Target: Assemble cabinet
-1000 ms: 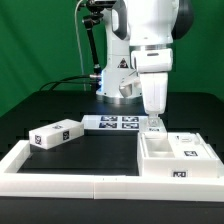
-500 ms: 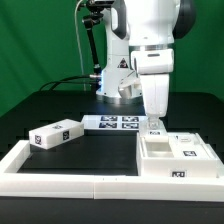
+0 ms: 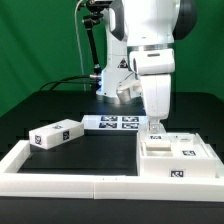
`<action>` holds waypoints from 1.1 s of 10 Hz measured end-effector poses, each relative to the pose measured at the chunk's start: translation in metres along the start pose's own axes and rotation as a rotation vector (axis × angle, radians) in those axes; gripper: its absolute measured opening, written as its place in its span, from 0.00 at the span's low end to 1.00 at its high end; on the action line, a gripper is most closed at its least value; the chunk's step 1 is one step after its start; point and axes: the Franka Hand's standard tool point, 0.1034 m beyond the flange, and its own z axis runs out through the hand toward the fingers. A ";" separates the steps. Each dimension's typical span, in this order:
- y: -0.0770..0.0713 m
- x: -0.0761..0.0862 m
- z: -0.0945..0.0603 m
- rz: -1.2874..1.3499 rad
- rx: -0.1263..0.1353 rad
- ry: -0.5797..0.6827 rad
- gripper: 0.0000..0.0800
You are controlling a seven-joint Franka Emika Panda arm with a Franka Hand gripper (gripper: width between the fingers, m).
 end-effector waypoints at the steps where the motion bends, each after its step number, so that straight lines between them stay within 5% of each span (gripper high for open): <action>1: 0.000 0.000 0.000 0.000 0.000 0.000 0.09; 4: 0.002 0.000 0.000 -0.001 0.002 -0.001 0.09; 7: 0.037 -0.001 0.001 0.008 0.039 -0.004 0.09; 11: 0.072 0.009 0.004 0.006 0.038 0.009 0.09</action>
Offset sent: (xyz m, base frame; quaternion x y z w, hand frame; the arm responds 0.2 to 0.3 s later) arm 0.0143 -0.0051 -0.0048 -0.0091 -0.0005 -0.0200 0.9998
